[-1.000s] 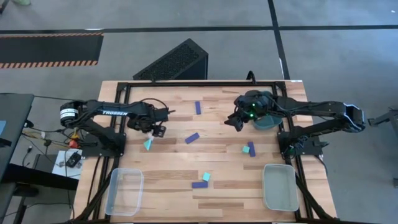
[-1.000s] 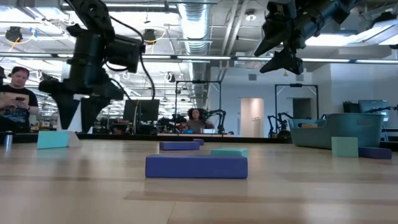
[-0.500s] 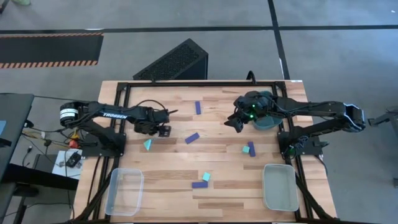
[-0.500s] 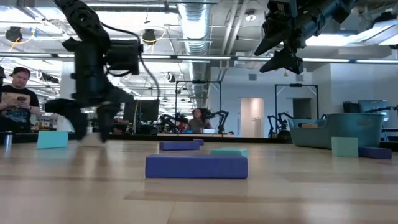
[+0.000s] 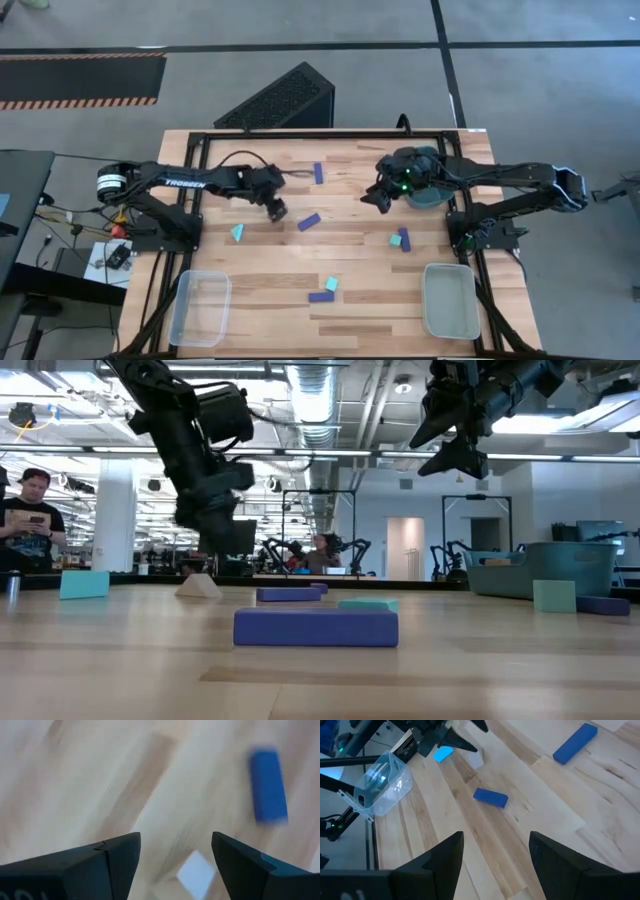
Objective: Sort & place blocks by color
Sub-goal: Put the light brown block into the light green bin
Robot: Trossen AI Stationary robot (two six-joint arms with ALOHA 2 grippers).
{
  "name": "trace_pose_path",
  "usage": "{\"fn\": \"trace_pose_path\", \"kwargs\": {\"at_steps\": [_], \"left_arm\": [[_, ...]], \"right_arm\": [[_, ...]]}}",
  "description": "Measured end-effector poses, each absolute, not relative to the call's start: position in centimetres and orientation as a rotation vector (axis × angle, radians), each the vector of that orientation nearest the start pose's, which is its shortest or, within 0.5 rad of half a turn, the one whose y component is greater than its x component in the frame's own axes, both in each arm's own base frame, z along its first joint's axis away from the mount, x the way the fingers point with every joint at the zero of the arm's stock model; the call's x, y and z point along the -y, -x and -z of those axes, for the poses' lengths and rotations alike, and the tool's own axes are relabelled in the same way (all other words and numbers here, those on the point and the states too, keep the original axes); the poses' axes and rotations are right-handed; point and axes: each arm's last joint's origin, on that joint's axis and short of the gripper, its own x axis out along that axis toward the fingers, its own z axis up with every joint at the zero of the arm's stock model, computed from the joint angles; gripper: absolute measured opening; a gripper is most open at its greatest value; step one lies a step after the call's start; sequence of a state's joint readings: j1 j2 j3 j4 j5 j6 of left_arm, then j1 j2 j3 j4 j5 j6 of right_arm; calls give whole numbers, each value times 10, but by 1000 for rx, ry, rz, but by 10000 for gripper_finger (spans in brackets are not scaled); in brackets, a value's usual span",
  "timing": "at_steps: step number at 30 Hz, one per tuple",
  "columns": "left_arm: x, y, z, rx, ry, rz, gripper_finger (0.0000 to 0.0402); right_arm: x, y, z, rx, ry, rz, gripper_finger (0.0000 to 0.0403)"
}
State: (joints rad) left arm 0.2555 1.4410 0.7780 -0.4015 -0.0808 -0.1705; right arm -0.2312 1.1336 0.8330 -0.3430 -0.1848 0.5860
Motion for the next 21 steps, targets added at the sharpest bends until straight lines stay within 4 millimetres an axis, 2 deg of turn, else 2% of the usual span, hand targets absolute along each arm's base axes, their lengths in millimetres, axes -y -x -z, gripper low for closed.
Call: {"fn": "trace_pose_path", "kwargs": {"at_steps": [2, 4, 9, 16, 21], "left_arm": [[-65, -254, -176, -1083, 22, -231, 231], [-61, -256, -173, -1107, -126, -87, 231], [-54, -260, -160, -1142, -181, 98, 231], [-55, -258, -141, -1280, -258, 123, 231], [-60, -257, -138, -1319, -261, 80, 231]], "right_arm": [[47, -232, -270, -605, -696, 222, 249], [46, -233, -270, -607, -694, 215, 249], [41, -234, -270, -612, -700, 199, 249], [30, -236, -270, -610, -704, 203, 249], [27, -236, -270, -615, -701, 198, 249]]}}
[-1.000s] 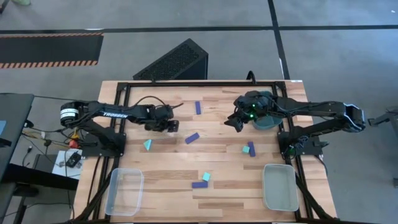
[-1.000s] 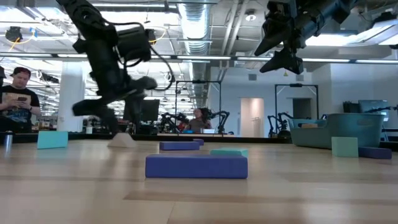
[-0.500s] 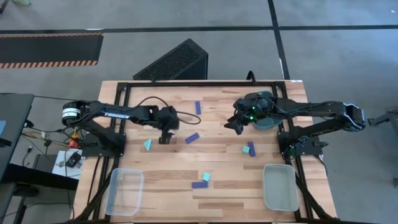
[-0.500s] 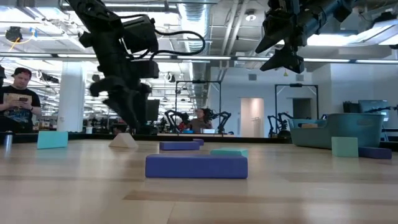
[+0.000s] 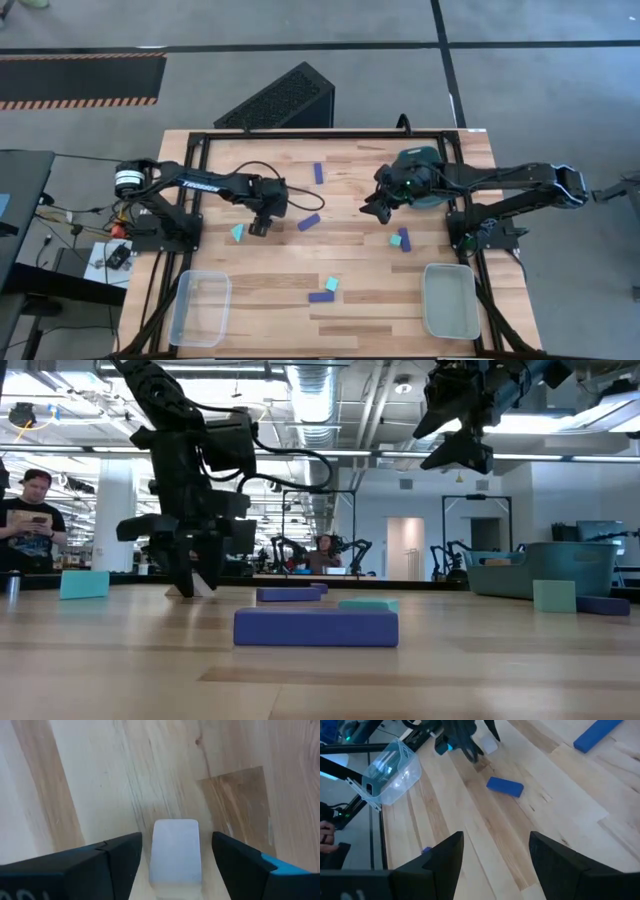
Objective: Sort & place blocks by color
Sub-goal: Put the light brown block into the light green bin
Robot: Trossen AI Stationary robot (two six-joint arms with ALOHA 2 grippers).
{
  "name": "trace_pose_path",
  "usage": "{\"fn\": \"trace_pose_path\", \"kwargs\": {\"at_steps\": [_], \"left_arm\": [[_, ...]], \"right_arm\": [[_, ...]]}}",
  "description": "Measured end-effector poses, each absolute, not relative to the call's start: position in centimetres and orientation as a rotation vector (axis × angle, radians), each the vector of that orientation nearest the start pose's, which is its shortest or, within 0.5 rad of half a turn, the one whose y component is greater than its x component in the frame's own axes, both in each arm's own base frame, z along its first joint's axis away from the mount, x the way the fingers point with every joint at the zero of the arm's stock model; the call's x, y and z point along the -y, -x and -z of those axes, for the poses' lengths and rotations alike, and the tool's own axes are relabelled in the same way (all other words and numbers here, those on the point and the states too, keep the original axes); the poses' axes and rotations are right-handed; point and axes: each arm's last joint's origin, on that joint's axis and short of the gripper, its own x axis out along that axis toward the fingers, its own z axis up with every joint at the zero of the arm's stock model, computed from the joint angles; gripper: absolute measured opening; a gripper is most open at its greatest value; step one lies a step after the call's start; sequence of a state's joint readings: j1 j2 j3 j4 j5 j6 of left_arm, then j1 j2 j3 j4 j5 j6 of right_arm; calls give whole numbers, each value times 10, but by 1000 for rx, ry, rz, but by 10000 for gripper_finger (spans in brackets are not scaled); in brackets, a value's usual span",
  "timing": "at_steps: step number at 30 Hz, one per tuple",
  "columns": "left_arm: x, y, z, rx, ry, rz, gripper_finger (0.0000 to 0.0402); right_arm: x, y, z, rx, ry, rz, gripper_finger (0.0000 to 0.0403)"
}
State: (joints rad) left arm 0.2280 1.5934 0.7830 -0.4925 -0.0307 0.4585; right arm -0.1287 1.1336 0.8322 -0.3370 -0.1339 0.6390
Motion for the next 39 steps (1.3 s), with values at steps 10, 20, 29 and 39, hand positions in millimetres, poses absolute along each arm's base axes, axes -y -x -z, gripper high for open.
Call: {"fn": "trace_pose_path", "kwargs": {"at_steps": [10, 20, 29, 39], "left_arm": [[-61, -255, -138, -1337, -172, -6, 210], [-62, -252, -137, -1365, -104, -62, 130], [-66, -260, -148, -1321, -47, -176, 112], [-69, -286, -202, -917, -23, -119, 107]], "right_arm": [[30, -236, -270, -602, -720, 212, 249], [32, -236, -271, -601, -752, 210, 249], [32, -236, -272, -588, -805, 216, 249], [47, -246, -274, -503, -829, 175, 249]]}}
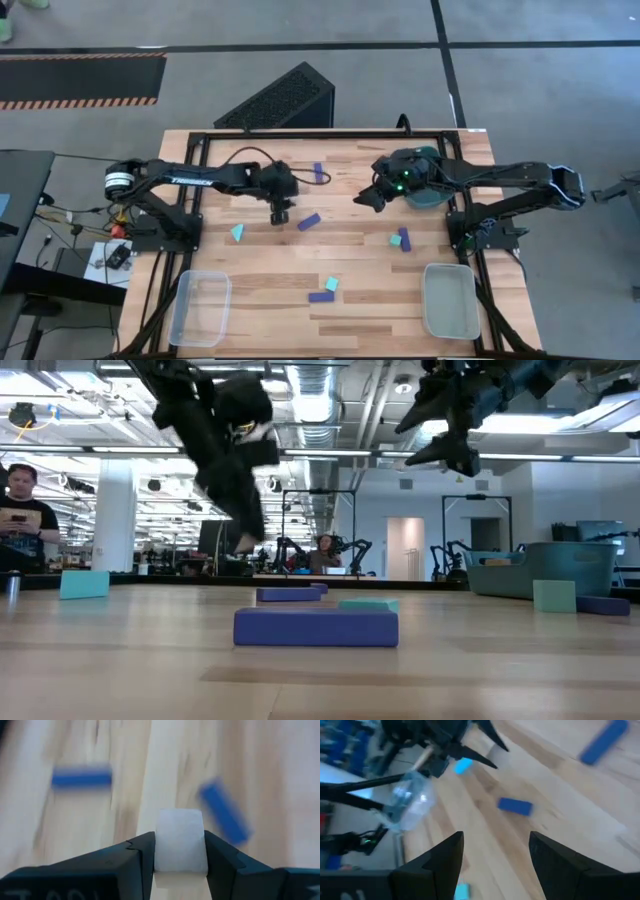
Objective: Sort & place blocks by color
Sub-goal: Put the light brown block into the light green bin
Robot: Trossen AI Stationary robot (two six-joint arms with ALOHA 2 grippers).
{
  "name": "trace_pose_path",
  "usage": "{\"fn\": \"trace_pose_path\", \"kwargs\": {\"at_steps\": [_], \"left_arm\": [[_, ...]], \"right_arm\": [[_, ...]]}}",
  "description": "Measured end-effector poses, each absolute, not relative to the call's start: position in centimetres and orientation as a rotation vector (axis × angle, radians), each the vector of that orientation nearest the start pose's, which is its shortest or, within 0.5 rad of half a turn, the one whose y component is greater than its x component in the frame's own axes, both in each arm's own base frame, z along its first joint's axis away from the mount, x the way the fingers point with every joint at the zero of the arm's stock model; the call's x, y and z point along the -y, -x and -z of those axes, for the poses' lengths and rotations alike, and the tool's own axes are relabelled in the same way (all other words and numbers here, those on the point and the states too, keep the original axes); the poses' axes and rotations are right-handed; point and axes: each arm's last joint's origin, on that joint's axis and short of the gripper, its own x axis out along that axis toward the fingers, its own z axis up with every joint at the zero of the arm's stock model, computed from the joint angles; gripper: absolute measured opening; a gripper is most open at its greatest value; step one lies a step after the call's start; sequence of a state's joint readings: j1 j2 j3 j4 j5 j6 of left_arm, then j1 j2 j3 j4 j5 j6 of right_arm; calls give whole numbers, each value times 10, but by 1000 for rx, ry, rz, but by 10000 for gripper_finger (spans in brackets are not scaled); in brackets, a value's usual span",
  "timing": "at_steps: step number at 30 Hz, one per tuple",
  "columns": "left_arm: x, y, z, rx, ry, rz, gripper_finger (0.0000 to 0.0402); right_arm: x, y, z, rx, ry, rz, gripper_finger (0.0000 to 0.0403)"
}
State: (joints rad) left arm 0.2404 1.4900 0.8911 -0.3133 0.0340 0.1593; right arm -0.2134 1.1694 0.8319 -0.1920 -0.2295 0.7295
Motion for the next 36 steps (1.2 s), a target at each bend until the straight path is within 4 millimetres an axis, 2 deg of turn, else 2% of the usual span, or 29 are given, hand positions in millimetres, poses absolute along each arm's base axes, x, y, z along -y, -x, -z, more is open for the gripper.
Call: {"fn": "trace_pose_path", "kwargs": {"at_steps": [7, 12, 15, 19, 23, 25, 31, 36], "left_arm": [[-66, -290, -260, -487, -51, -119, 119], [-65, -286, -278, -371, -82, -159, 113], [-64, -287, -279, -361, -111, -170, 113], [-62, -289, -280, -352, -201, -187, 117], [-60, -290, -282, -344, -271, -203, 117], [-58, -291, -282, -343, -305, -195, 117], [-54, -291, -282, -351, -332, -181, 117], [-53, -291, -282, -350, -335, -184, 118]], "right_arm": [[52, -259, -285, -354, -893, 67, 249], [55, -261, -293, -262, -916, 61, 249], [59, -262, -297, -210, -955, 67, 249], [70, -272, -286, -180, -1027, 126, 249], [79, -290, -280, -164, -1098, 111, 249], [79, -299, -276, -198, -1107, 92, 249], [77, -323, -282, -190, -1081, 32, 249], [81, -334, -282, -203, -1075, 29, 249]]}}
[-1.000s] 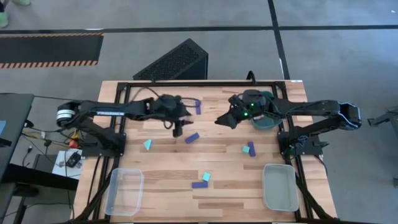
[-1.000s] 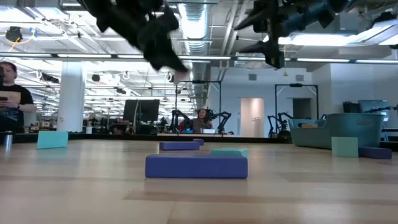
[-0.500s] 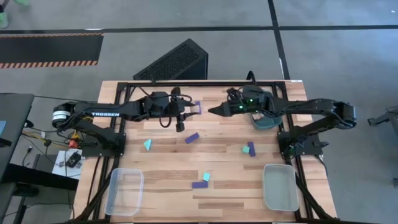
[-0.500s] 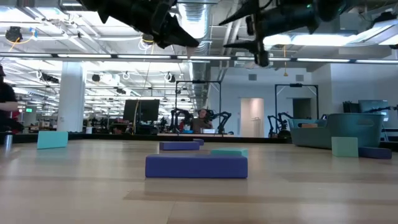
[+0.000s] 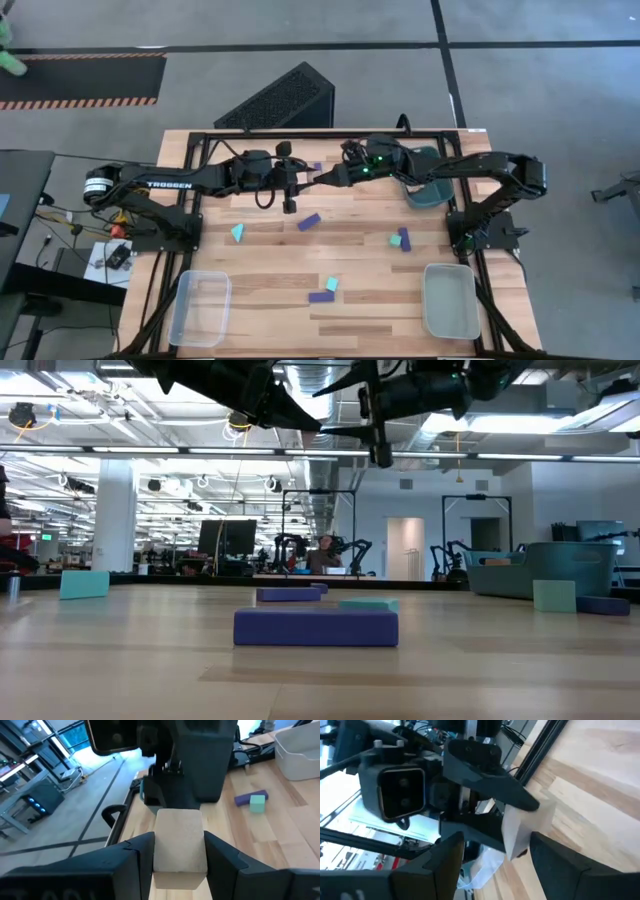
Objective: Sort & place blocks by color
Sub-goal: Put the light brown block into the light green bin
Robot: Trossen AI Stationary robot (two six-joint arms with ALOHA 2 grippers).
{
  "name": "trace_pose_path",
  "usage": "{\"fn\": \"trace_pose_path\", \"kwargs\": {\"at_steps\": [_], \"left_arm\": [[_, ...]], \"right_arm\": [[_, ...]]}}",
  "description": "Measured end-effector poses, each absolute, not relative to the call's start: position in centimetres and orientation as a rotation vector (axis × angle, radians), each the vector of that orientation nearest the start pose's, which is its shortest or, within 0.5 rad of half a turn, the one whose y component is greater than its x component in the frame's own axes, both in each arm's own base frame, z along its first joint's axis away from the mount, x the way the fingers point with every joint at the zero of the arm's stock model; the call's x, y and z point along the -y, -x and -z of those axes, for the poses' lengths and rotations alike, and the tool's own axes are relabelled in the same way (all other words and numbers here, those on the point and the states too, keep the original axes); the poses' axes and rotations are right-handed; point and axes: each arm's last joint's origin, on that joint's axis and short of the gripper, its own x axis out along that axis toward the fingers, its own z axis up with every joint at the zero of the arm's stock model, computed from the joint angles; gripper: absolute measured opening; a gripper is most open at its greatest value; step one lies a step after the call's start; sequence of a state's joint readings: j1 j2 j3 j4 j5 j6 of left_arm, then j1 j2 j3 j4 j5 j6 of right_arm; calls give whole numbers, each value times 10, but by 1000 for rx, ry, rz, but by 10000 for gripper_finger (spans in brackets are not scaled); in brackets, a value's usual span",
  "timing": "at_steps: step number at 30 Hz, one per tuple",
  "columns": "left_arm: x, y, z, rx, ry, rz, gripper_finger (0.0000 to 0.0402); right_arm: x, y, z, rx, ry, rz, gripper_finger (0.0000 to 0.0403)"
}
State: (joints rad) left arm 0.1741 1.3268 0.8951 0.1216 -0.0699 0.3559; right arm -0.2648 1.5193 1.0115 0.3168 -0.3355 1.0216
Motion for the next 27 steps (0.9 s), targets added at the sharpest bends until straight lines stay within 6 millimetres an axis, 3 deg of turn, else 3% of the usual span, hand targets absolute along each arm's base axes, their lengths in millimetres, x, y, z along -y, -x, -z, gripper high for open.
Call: {"fn": "trace_pose_path", "kwargs": {"at_steps": [12, 27], "left_arm": [[-53, -293, -287, -296, -318, -198, 118], [-54, -293, -287, -291, -318, -220, 118]], "right_arm": [[96, -337, -274, -215, -1096, 45, 239], [96, -337, -274, -226, -1101, 27, 137]]}}
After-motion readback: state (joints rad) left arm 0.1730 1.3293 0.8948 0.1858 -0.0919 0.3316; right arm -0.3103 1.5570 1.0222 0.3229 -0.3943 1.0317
